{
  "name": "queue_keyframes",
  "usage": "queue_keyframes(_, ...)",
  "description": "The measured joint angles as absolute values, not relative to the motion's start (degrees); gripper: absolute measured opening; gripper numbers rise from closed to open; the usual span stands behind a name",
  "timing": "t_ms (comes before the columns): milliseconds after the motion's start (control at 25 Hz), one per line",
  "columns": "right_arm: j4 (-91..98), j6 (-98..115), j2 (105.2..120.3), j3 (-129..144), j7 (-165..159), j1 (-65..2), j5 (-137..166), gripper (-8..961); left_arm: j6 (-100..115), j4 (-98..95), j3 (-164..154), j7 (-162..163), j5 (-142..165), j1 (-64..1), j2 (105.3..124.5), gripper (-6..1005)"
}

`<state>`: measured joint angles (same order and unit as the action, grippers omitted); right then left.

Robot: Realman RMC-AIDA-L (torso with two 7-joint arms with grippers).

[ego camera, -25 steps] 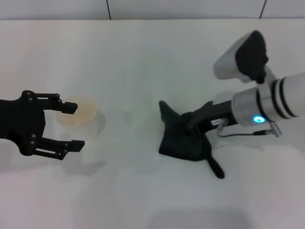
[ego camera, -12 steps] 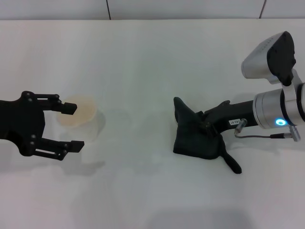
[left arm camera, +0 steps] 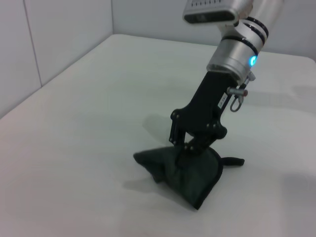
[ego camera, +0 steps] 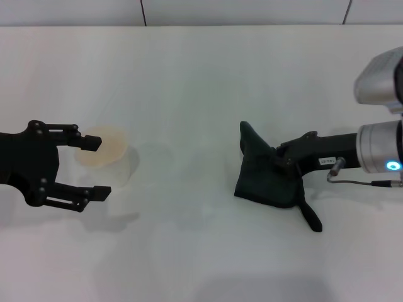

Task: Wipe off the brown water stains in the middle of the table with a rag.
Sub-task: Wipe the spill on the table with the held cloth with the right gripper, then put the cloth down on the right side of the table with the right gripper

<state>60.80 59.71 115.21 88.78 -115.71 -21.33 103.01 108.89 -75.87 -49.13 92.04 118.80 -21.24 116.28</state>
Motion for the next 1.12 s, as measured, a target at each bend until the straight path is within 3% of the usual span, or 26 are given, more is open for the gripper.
queue_keyframes(1120, 57.04, 63.7, 114.97, 79.93, -108.83, -17.51, 100.9, 193, 108.9, -75.94, -49.13, 91.84, 118.73, -21.0, 116.71, 861)
